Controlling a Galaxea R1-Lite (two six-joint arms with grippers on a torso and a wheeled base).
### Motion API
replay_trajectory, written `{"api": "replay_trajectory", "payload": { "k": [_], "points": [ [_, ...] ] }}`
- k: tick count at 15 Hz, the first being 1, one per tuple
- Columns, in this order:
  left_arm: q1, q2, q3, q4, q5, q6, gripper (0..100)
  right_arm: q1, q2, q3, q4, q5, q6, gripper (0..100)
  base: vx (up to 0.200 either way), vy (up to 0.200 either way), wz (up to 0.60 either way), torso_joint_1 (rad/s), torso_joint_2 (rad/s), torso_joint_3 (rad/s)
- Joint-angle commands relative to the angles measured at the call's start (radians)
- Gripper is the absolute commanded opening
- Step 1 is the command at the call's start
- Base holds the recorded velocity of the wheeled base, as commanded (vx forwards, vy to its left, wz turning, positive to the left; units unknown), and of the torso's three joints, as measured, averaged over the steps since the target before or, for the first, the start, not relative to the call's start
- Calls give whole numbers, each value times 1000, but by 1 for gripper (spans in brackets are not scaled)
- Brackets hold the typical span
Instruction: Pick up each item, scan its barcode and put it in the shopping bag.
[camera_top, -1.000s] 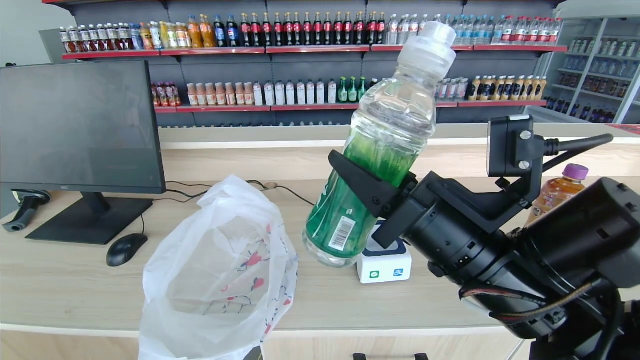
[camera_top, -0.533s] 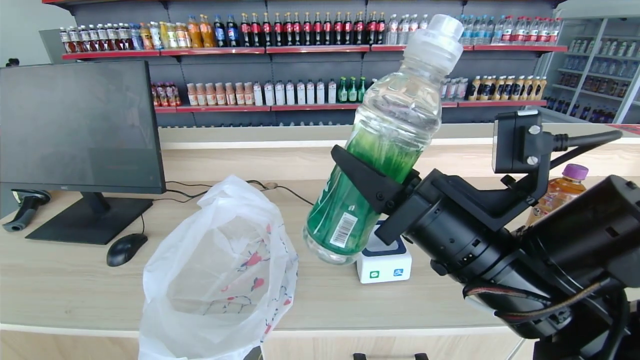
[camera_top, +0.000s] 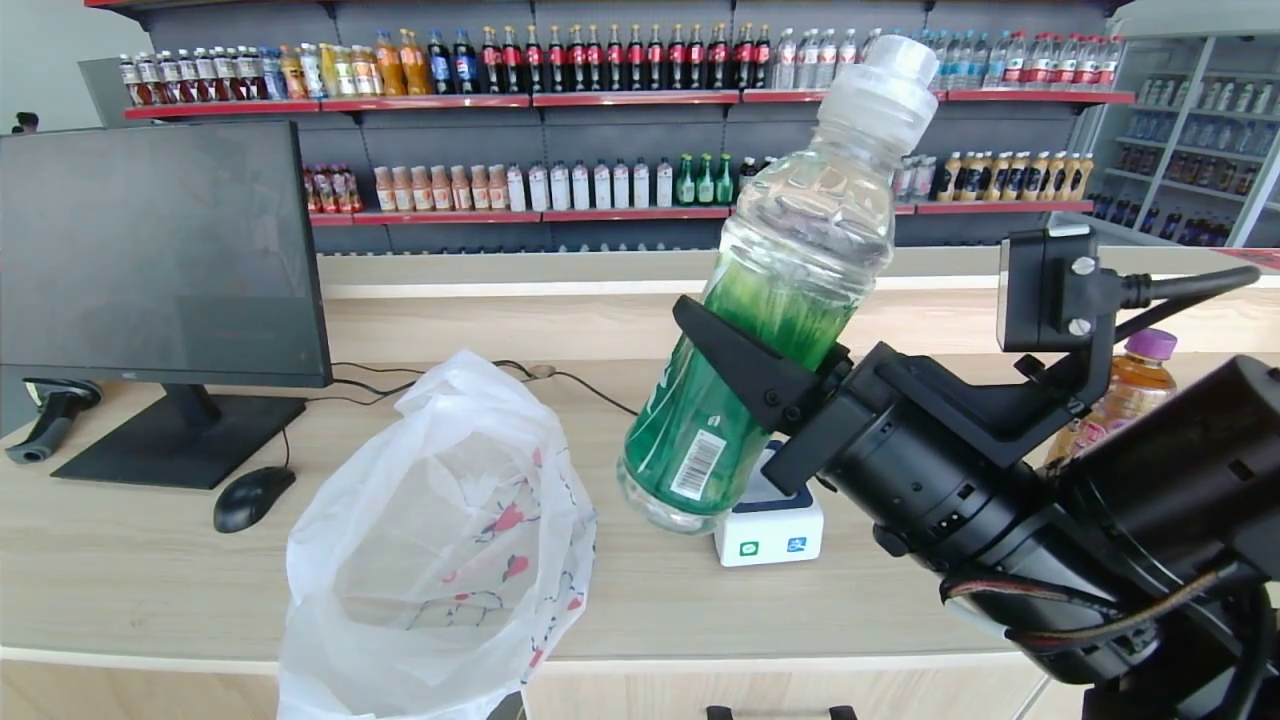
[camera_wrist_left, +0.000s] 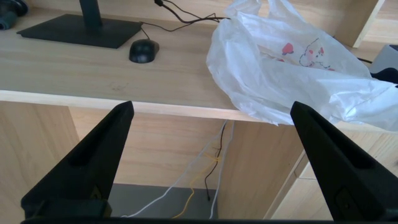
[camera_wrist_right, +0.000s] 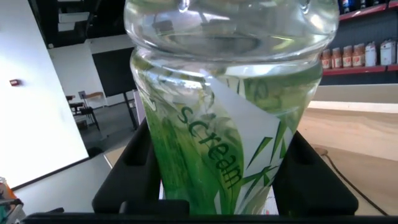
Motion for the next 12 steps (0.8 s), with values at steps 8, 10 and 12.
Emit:
{"api": "replay_trajectory", "payload": {
  "k": [8,10,12],
  "points": [
    [2,0,0,0,0,-1,100,-204,33,158,-1,3,-281,0,0,0,0,0,0,0],
    [0,0,0,0,0,-1,100,-262,113,110,-1,9,-394,0,0,0,0,0,0,0],
    [0,0,0,0,0,-1,100,-316,162,1,-1,72,-526,0,0,0,0,0,0,0]
  ]
}}
